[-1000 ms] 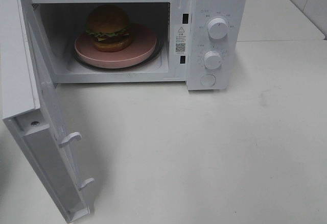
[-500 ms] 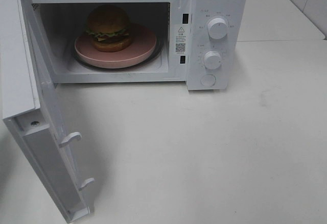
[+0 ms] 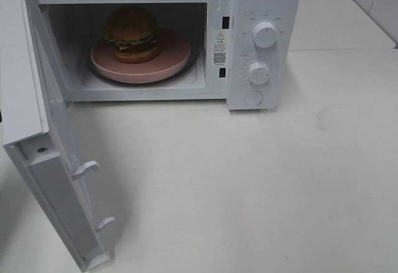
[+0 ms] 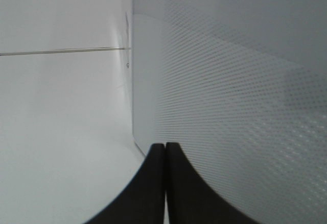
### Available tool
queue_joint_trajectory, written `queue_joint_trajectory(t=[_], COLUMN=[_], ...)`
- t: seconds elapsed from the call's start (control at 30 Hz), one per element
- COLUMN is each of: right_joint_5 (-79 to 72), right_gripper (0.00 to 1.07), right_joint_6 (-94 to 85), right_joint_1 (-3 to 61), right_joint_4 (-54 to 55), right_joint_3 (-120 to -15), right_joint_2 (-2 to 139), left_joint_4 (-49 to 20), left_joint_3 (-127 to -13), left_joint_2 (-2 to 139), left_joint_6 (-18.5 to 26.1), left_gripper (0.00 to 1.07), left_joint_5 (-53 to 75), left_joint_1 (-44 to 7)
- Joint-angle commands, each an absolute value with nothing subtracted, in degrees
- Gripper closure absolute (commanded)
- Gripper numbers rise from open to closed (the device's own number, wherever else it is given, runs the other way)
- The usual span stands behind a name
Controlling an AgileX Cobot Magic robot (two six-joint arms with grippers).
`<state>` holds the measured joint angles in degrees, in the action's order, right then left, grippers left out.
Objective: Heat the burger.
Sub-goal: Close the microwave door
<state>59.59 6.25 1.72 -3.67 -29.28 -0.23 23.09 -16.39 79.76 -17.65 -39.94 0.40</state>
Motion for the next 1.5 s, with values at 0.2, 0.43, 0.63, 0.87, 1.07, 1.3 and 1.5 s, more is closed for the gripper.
queue_joint_trajectory(t=[0.2,0.43,0.63,0.87,1.07,1.3,1.5], right_joint_5=[59.76,59.76,59.76,59.76,59.76,59.76,59.76], right_gripper=[0.31,0.31,0.31,0.31,0.31,0.31,0.31], right_joint_6=[6.13,6.13,6.13,6.02,6.02,6.02,6.02], right_joint_1=[1.38,1.38,1.38,1.38,1.38,1.38,1.38], right_joint_4=[-3.61,-3.61,-3.61,-3.61,-3.61,-3.61,-3.61], right_joint_3=[-29.22,-29.22,-29.22,-29.22,-29.22,-29.22,-29.22], right_joint_2=[-1.72,-1.72,-1.72,-1.72,-1.72,-1.72,-1.72], left_joint_4=[23.03,20.0,14.73,2.69,-2.86,-6.59,-9.68], left_joint_3=[-20.63,-24.69,-28.82,-34.03,-38.67,-43.37,-50.82], left_joint_2=[84.4,88.87,92.13,96.49,100.55,103.88,108.0], left_joint_6=[-16.56,-16.39,-13.58,-7.39,-5.84,-4.24,-2.23], left_gripper=[1.07,1.07,1.07,1.07,1.07,1.07,1.07], left_joint_5=[-42.06,-42.06,-42.06,-41.83,-41.6,-39.99,-38.62], left_joint_1=[-9.28,-15.36,-21.6,-29.79,-34.21,-37.53,-39.65])
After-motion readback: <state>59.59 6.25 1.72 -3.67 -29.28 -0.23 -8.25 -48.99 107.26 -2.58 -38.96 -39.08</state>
